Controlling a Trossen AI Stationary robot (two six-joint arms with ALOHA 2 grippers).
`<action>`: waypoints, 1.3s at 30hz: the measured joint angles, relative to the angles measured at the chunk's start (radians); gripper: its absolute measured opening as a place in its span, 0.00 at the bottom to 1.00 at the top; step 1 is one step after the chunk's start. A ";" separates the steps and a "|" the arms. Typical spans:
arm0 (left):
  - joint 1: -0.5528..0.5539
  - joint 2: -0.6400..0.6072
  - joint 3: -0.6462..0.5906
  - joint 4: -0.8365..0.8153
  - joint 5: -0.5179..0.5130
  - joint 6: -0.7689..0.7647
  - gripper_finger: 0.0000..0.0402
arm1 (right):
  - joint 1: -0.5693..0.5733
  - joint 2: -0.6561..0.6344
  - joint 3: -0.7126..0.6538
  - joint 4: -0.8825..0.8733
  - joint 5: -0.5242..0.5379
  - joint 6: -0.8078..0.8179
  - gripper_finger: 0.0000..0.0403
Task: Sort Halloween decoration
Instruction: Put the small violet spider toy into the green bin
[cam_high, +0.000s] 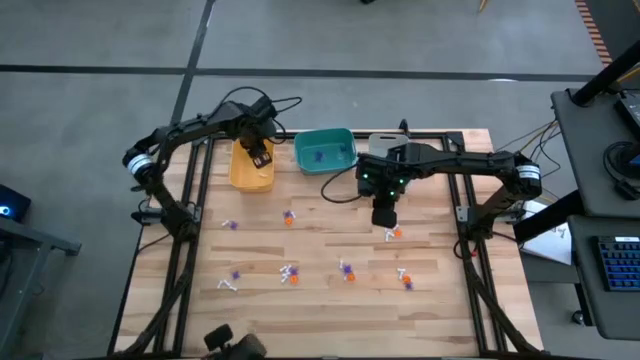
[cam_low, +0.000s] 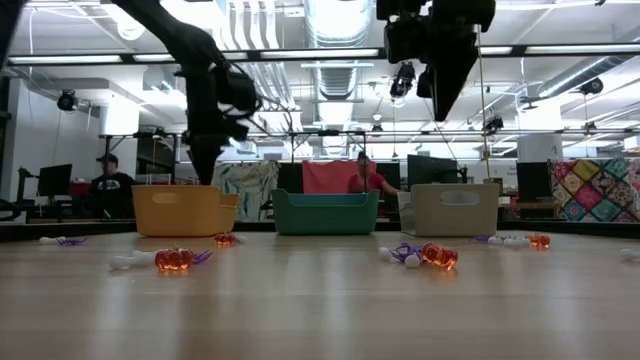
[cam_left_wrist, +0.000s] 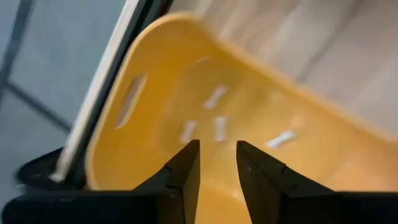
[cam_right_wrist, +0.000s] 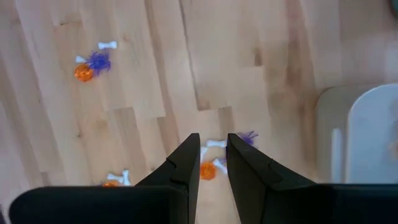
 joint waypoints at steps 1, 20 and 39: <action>-0.009 -0.029 -0.017 0.016 0.027 -0.021 0.21 | 0.006 -0.001 -0.005 0.000 0.001 0.007 0.17; -0.484 -0.594 -0.567 0.901 0.150 -0.397 0.18 | 0.061 -0.002 -0.150 0.102 0.171 0.328 0.17; -0.696 -0.587 -0.733 1.207 0.145 -0.416 0.18 | 0.063 0.002 -0.262 0.114 0.290 0.609 0.17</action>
